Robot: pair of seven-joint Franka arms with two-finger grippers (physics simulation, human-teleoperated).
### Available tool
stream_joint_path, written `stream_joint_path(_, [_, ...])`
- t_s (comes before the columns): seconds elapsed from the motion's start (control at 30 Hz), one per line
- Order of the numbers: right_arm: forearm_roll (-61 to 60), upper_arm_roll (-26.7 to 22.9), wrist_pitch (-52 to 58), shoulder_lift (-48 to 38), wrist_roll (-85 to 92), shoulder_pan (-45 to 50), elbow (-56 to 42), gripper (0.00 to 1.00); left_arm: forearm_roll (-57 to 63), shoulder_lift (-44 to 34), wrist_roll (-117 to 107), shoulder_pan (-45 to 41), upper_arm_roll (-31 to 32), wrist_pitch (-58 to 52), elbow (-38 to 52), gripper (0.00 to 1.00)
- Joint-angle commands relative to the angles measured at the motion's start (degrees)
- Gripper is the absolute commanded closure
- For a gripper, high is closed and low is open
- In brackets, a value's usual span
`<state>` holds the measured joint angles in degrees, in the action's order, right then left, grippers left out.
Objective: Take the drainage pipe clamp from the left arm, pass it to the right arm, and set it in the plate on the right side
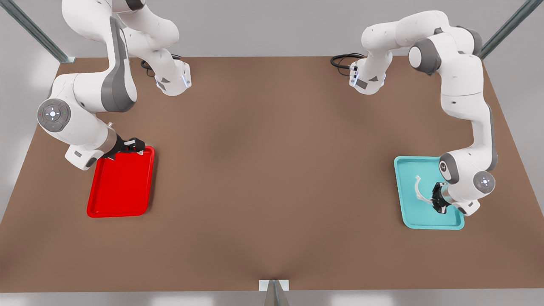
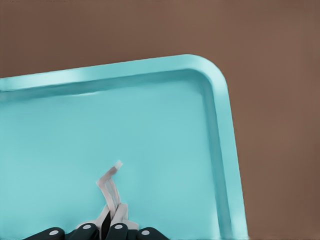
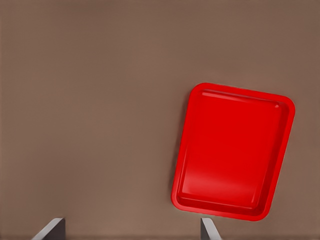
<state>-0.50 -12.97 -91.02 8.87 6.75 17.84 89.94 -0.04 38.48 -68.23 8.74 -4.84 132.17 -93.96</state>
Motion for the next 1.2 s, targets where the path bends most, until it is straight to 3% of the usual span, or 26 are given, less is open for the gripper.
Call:
stream_joint_path(0.0, [0.0, 0.0, 0.1, 0.0, 0.0, 0.0, 0.0, 0.00, 0.0, -2.5, -2.2, -1.0, 0.4, -2.4, 0.0, 0.79])
stream_joint_path(0.13, [0.0, 0.0, 0.1, 0.1, 0.0, 0.1, 0.0, 0.00, -5.0, -8.8, -2.5, -8.1, 1.1, -12.4, 0.0, 0.79])
stream_joint_path(0.3, [-0.5, 0.1, -0.2, 0.4, 0.0, 0.2, -0.2, 0.00, -7.3, -8.4, -14.8, -18.7, 6.2, -17.0, 3.0, 0.79])
stream_joint_path(0.47, [-8.7, 0.7, -3.2, 11.8, -0.9, 12.9, -8.9, 0.00, -4.7, -2.8, -47.2, -32.1, 6.2, -17.0, 11.9, 0.79])
stream_joint_path(0.6, [-14.6, 1.3, -8.5, 12.8, -0.5, 16.1, -7.1, 0.00, -5.2, 2.9, -68.7, -37.0, 7.7, -20.7, 23.8, 0.79])
stream_joint_path(0.63, [-14.7, 1.4, -11.5, 11.1, -0.5, 17.5, -4.0, 0.00, -5.1, 5.1, -73.8, -38.4, 7.7, -22.7, 28.1, 0.79])
stream_joint_path(0.73, [-18.0, 1.5, -30.0, 2.0, 0.0, 21.3, 12.9, 0.01, -5.2, 7.1, -83.2, -40.8, 7.7, -18.1, 28.4, 0.79])
stream_joint_path(0.93, [-24.5, 1.8, -49.2, -2.2, 6.3, 23.6, 28.1, 0.01, -7.7, 9.3, -84.3, -44.5, 9.0, -16.1, 31.8, 0.79])
stream_joint_path(1.0, [-25.8, 1.9, -56.7, -1.7, 6.3, 25.8, 31.3, 0.01, -8.0, 9.8, -85.1, -44.5, 9.1, -13.5, 32.4, 0.79])
stream_joint_path(1.17, [-27.9, 1.9, -60.1, -0.9, 6.2, 27.5, 31.3, 0.00, -7.3, 10.3, -82.9, -44.6, 9.1, -13.0, 33.5, 0.79])
